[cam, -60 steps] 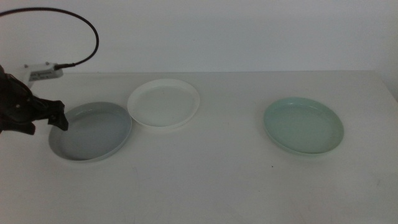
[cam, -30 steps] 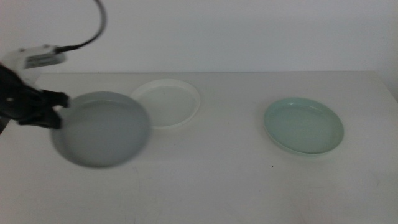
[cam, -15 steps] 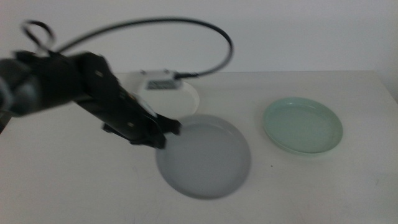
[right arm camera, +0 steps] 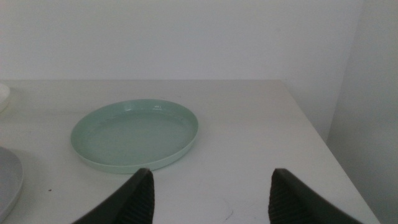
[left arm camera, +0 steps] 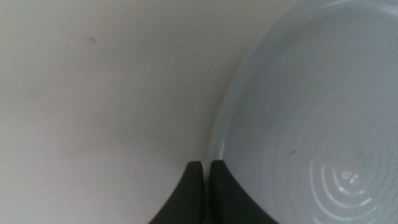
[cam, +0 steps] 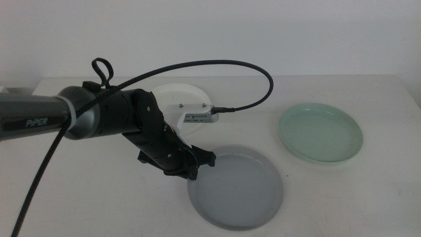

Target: Stack the three bowls on top of each other.

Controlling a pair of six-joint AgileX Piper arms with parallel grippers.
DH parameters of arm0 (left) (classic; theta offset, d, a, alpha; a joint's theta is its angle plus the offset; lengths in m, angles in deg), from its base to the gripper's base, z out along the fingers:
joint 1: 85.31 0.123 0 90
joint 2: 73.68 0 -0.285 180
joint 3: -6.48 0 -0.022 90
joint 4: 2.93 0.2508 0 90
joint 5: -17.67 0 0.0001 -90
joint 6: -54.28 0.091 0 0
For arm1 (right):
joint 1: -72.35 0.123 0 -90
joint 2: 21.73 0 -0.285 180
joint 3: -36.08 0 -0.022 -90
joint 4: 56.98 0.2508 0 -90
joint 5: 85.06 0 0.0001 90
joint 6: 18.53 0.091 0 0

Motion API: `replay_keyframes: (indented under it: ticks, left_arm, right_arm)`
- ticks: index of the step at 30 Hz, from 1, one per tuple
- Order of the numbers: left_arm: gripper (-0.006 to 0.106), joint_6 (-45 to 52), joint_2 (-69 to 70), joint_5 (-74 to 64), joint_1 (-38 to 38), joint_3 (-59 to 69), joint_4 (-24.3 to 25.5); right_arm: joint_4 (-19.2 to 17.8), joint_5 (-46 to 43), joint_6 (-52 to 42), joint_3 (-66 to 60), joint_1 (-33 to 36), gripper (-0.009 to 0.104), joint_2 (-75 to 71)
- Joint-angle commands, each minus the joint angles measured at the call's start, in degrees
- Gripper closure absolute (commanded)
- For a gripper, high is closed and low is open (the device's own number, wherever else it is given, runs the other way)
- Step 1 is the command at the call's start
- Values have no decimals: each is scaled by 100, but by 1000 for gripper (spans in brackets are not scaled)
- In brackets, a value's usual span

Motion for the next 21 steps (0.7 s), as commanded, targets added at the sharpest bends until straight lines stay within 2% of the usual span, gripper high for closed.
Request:
replay_keyframes:
  ticks: [1,3,5,8,11,15,21]
  left_arm:
    - [96,-28,270,208,-18,-130,-177]
    - [88,-23,282,208,-18,-130,-177]
    - [70,-8,323,107,-18,-139,-177]
    - [32,-8,524,-409,83,-224,-114]
    - [-3,-77,890,-769,288,-352,252]
    - [-4,-455,1388,-771,463,-566,927]
    - [-4,-1476,1633,-316,690,-944,2786]
  right_arm:
    - [-80,-443,-41,41,-37,47,-154]
    - [-80,-443,-41,41,-37,47,-154]
    - [-80,-443,-41,41,-37,47,-154]
    - [-80,-443,-41,41,-37,47,-154]
    - [-80,-443,-41,41,-37,47,-154]
    - [-80,-443,-41,41,-37,47,-154]
    - [-80,-443,-41,41,-37,47,-154]
